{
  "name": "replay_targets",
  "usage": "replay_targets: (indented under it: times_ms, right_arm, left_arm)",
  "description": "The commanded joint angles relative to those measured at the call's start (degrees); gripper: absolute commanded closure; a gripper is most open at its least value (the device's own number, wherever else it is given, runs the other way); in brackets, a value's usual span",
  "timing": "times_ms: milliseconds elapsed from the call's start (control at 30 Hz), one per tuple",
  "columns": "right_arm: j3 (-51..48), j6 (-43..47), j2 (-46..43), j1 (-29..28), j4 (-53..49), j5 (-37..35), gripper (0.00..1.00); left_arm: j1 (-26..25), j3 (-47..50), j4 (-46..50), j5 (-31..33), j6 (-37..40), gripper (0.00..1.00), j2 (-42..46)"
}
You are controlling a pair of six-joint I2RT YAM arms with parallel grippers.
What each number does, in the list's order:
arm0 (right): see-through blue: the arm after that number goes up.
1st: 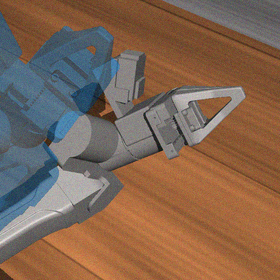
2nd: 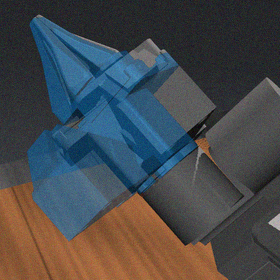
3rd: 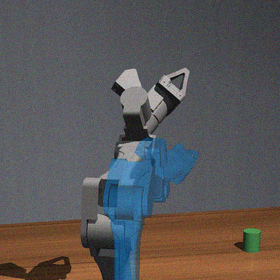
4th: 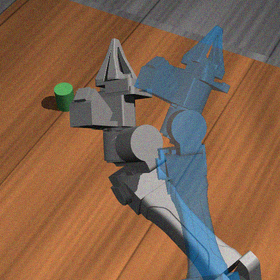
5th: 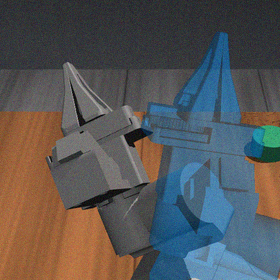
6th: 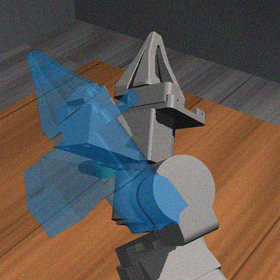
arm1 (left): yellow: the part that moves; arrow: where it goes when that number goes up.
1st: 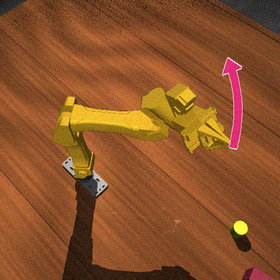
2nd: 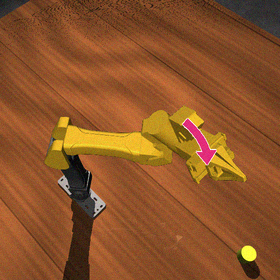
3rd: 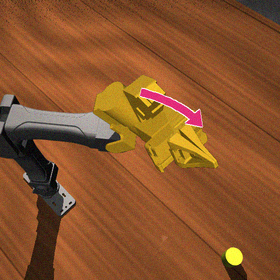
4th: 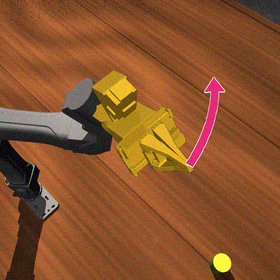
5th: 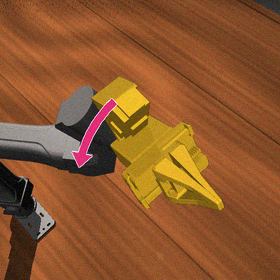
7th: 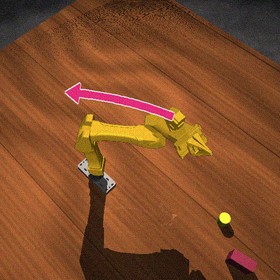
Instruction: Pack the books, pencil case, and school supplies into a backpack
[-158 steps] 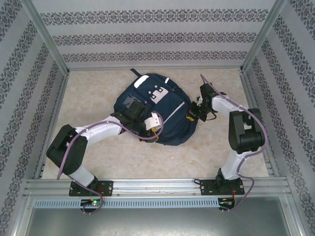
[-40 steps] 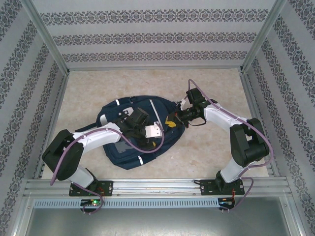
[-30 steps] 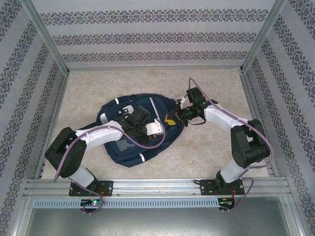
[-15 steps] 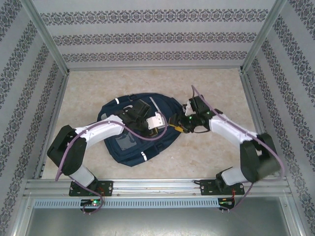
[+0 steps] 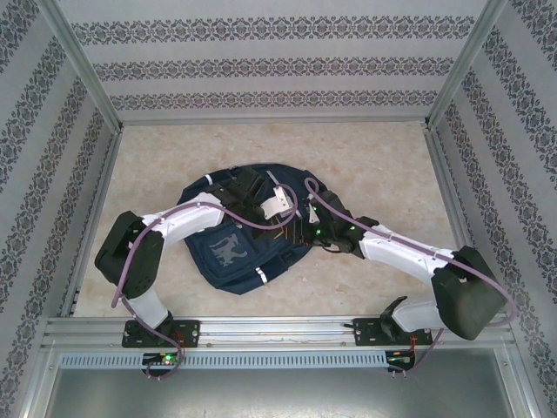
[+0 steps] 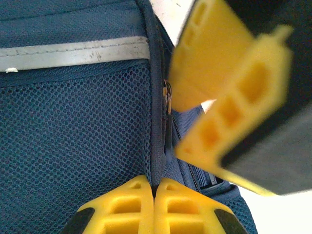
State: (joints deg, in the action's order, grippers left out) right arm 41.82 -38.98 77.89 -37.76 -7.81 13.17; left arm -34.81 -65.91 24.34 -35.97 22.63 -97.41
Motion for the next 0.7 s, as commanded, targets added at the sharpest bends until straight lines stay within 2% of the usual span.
replay_targets:
  times_ms: [0, 100, 167, 233, 367, 467, 667]
  right_arm:
    - [1.43, 2.32, 1.53, -0.72, 4.34, -6.75, 0.6]
    - [1.16, 2.24, 2.76, -1.18, 6.11, -7.91, 0.62]
    - [1.54, 1.77, 3.24, -2.21, 5.61, -10.34, 0.67]
    - [2.26, 0.72, 3.06, -3.88, 2.47, -16.38, 0.74]
    - [2.96, -4.81, 2.12, -4.87, -6.05, -25.79, 0.77]
    - [1.83, -6.27, 1.21, -4.78, -7.34, -26.25, 0.81]
    - [3.13, -1.6, 2.66, -4.21, -7.72, -21.54, 0.89]
  left_arm:
    - [-0.26, -0.33, -0.34, -6.75, -0.77, 1.0, 0.4]
    - [-0.26, -0.53, -0.6, -7.7, -0.96, 1.0, -0.14]
    - [-0.26, -0.57, -0.61, -7.93, -1.0, 1.0, -0.33]
    - [-0.26, -0.79, -0.43, -7.96, -0.86, 1.0, -0.51]
    - [-0.26, -0.69, -0.27, -5.9, -0.58, 1.0, -0.33]
    - [-0.26, -0.72, 0.35, -5.73, 0.4, 1.0, -0.33]
    - [-0.26, -1.0, 1.36, -5.52, 1.84, 1.0, -0.75]
